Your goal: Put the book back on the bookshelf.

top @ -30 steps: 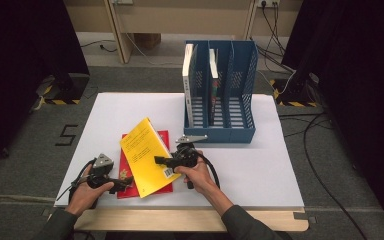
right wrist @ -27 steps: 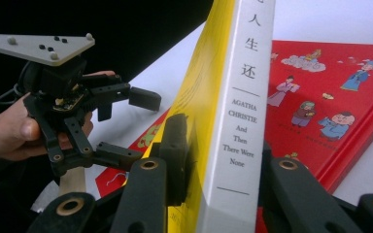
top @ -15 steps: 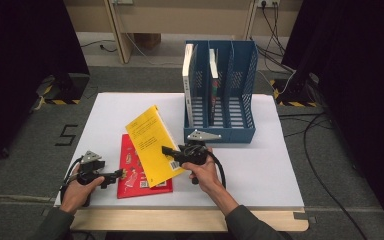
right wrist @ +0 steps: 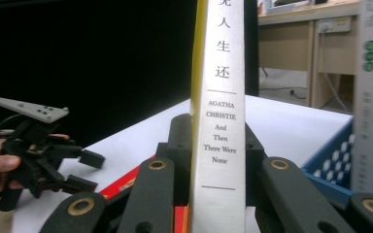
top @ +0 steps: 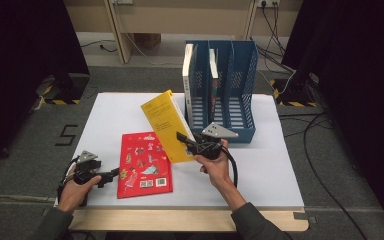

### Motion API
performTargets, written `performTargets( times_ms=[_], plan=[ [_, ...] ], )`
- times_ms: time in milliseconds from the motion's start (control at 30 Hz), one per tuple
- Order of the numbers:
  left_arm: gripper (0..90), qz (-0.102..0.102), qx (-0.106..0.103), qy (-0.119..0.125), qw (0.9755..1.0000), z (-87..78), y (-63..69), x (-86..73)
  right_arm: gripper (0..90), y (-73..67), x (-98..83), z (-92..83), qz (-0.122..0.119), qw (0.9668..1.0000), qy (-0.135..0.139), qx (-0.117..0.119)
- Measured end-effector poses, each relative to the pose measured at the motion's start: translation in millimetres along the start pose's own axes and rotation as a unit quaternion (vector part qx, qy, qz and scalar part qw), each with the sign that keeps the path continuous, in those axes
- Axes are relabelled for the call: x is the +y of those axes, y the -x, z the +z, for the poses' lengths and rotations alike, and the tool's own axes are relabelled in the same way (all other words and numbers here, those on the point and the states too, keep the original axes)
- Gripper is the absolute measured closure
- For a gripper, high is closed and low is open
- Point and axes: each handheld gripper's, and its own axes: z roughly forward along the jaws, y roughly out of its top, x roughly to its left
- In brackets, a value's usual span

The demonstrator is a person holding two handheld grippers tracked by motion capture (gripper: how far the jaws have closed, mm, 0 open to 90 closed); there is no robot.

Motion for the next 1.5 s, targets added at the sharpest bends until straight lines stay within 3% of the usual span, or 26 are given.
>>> performTargets(
  times_ms=[167, 367, 800, 1500],
  plan=[
    [14.6, 0.0, 0.002, -0.001, 1.0, 0.3, -2.1, -0.7, 75.4, 8.3, -6.6, -1.0, -0.005, 0.9999, 0.006, -0.01],
    [14.1, 0.037, 0.019, -0.006, 0.9991, 1.7, 2.9, -2.8, 75.7, 12.3, -12.0, -5.1, -0.01, 0.9998, 0.002, -0.017],
    [14.1, 0.038, 0.017, -0.004, 0.9991, 1.6, 2.5, -3.7, 75.9, 10.1, -16.1, -18.0, -0.014, 0.9997, -0.004, -0.019],
    [14.1, 0.043, 0.015, -0.005, 0.999, 0.8, 1.8, -4.2, 75.6, 0.1, -30.4, -56.3, -0.033, 0.9985, -0.037, -0.025]
  ],
)
